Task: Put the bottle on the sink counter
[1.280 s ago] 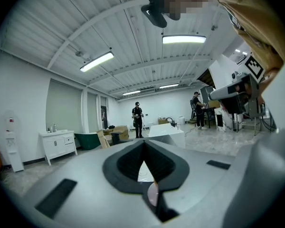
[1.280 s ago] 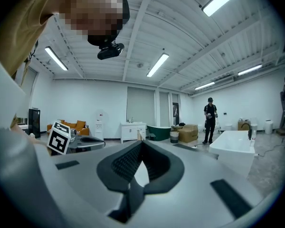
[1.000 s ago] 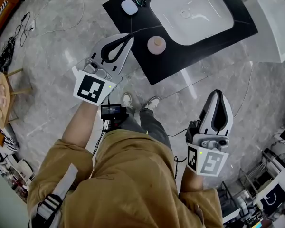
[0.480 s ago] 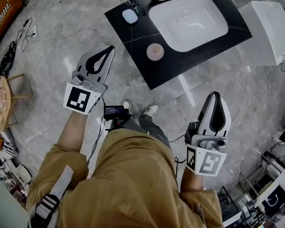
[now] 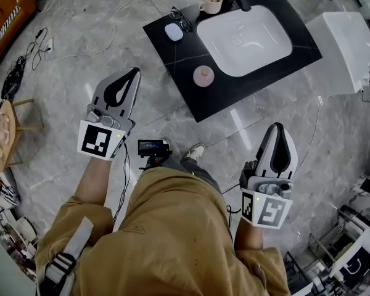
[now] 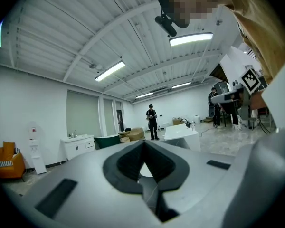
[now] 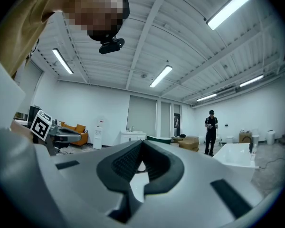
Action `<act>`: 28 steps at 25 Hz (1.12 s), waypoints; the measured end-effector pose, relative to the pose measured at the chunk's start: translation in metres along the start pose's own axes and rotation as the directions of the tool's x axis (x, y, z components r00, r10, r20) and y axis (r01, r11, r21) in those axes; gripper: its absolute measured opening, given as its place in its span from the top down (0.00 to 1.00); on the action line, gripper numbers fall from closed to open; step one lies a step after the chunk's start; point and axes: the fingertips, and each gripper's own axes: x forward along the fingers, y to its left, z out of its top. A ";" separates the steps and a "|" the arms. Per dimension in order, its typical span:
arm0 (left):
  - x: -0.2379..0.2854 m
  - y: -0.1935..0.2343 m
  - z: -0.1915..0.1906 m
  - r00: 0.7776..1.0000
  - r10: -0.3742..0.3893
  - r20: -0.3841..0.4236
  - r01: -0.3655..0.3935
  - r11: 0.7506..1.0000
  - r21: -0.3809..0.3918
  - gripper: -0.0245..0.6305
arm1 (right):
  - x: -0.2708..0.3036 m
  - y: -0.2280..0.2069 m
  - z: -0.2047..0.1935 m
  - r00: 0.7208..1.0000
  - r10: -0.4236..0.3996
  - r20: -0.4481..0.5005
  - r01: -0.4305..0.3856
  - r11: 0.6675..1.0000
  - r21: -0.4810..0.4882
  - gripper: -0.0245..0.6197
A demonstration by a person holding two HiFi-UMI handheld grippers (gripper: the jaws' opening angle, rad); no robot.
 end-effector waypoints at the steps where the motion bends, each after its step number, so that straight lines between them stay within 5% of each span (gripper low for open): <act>1: -0.003 0.002 0.004 1.000 0.001 0.006 -0.001 1.000 0.010 0.96 | -0.001 0.000 0.002 1.000 0.001 0.004 -0.001 1.000 -0.002 0.95; 12: -0.015 -0.007 0.040 0.998 0.023 0.066 -0.021 0.999 -0.026 0.96 | -0.009 0.006 0.010 0.999 0.023 0.027 -0.023 1.000 -0.013 0.95; 21: -0.006 -0.040 0.086 0.987 -0.072 0.144 0.084 0.993 -0.084 0.96 | -0.014 -0.001 0.027 0.998 0.015 0.057 -0.013 0.999 -0.031 0.95; 28: -0.015 -0.037 0.121 0.978 -0.058 0.200 0.071 0.996 -0.055 0.96 | -0.019 -0.023 0.042 0.996 -0.013 0.092 0.016 0.999 -0.028 0.95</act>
